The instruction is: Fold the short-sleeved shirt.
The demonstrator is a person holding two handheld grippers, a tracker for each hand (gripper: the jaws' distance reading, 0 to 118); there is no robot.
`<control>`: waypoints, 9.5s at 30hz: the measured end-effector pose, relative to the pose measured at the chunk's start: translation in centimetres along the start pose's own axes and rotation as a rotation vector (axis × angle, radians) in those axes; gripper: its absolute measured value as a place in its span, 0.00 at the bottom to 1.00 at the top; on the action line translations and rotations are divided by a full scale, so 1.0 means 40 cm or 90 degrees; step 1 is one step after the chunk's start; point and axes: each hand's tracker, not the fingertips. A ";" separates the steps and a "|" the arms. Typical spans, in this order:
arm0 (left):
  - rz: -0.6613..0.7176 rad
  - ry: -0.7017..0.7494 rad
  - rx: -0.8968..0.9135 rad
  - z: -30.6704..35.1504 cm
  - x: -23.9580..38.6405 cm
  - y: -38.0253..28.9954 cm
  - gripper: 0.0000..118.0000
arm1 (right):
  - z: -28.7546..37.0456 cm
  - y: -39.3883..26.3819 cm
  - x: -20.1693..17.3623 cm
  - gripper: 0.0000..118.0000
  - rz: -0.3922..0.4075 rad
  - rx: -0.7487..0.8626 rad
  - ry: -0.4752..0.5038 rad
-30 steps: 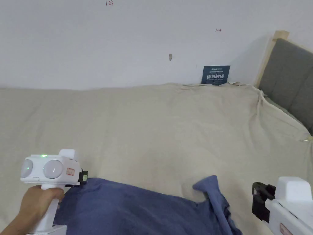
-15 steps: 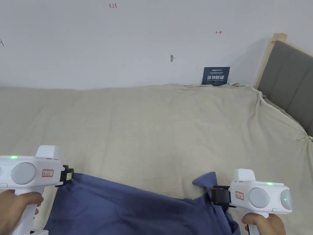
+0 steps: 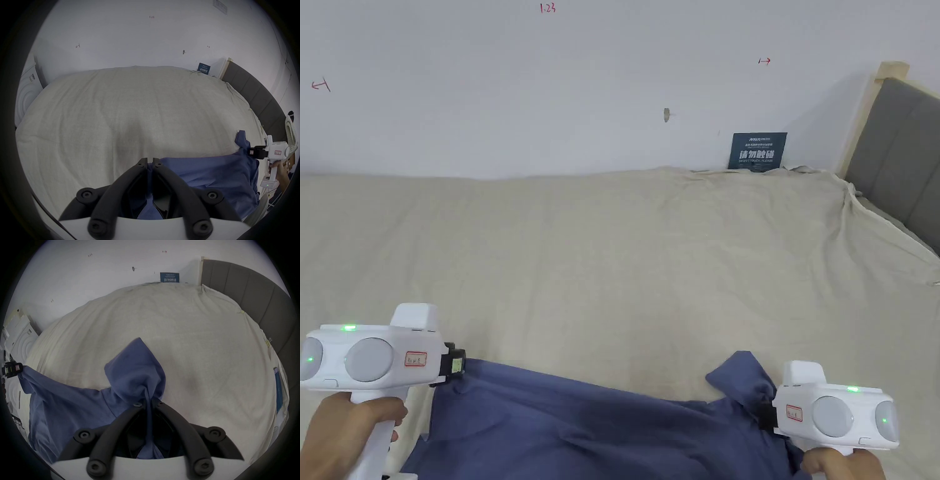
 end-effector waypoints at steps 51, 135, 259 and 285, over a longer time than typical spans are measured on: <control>-0.029 0.144 0.361 0.616 -0.008 0.543 0.01 | 0.780 0.678 -0.139 0.03 0.136 0.548 0.018; 0.016 0.173 -0.045 0.365 0.027 -0.670 0.94 | 0.429 -0.532 0.001 0.72 0.019 0.048 0.016; 0.051 0.083 -0.052 0.158 -0.013 -0.288 0.06 | 0.286 -0.104 -0.047 0.04 0.127 0.076 0.016; 0.031 0.119 -0.104 0.073 0.032 -0.257 0.95 | 0.117 -0.064 -0.065 0.78 0.103 0.032 -0.010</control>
